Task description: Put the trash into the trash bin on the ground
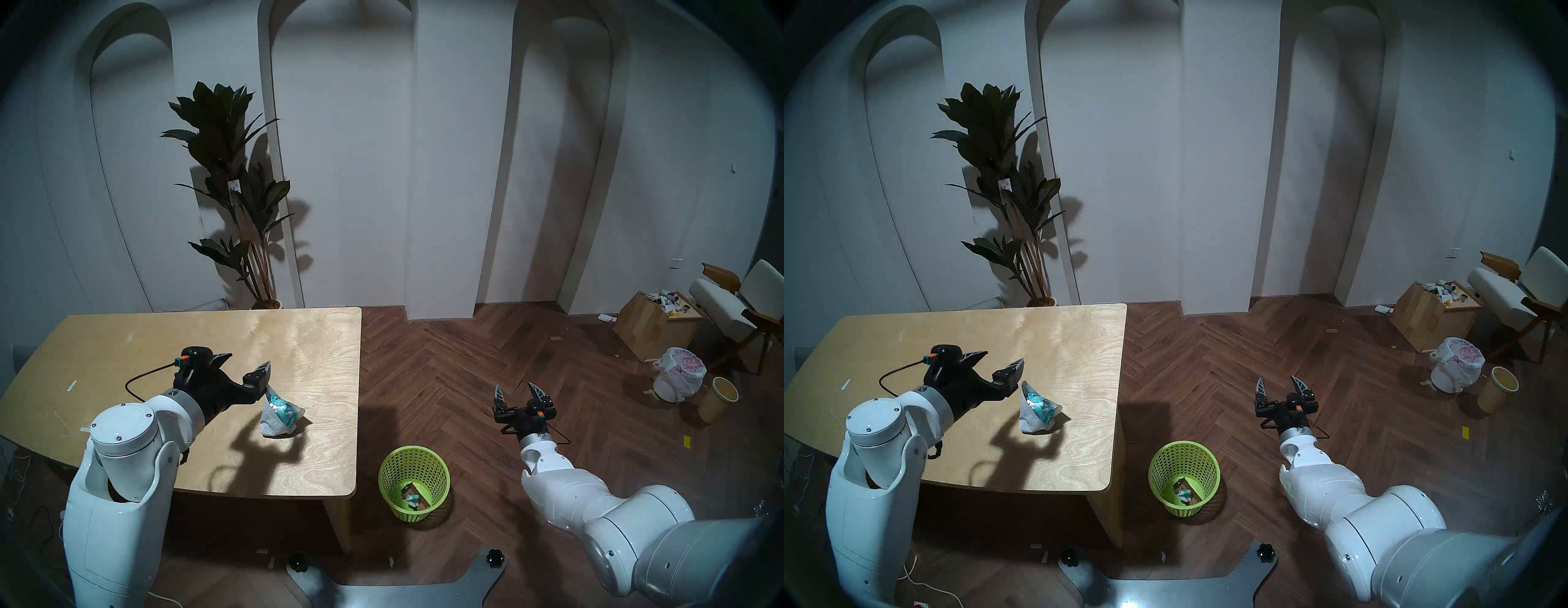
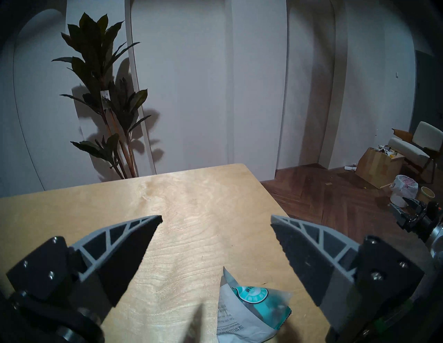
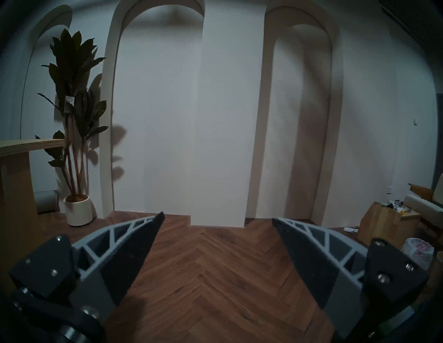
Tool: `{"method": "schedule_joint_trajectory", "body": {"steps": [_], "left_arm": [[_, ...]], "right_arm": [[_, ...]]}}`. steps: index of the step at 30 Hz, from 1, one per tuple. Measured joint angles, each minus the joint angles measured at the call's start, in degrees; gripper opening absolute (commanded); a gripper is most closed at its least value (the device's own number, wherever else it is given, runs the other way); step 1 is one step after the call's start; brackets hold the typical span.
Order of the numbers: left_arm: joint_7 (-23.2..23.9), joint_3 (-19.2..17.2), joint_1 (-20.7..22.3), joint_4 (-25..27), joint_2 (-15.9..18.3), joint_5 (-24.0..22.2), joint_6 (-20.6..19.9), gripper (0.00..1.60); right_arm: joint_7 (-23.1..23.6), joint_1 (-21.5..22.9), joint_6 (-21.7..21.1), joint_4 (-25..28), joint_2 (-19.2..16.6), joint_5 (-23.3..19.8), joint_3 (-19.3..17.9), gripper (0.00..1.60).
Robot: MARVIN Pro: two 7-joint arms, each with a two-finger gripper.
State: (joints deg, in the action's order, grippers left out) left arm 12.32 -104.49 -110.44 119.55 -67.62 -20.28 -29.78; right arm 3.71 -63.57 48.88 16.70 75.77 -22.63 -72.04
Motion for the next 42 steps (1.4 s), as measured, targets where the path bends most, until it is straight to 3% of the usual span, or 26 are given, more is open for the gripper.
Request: {"method": "schedule_joint_trajectory", "body": {"steps": [18, 42], "left_arm": [[-5.7, 6.2, 2.6, -4.5, -3.2, 2.7, 0.0, 1.60], [-14.7, 10.7, 3.0, -9.2, -7.5, 6.7, 0.1, 1.60]], "right_arm": [[-0.1, -3.9, 4.9, 3.5, -4.1, -1.5, -2.2, 1.60], [3.7, -9.2, 5.4, 12.7, -6.4, -3.0, -3.6, 1.60]]}}
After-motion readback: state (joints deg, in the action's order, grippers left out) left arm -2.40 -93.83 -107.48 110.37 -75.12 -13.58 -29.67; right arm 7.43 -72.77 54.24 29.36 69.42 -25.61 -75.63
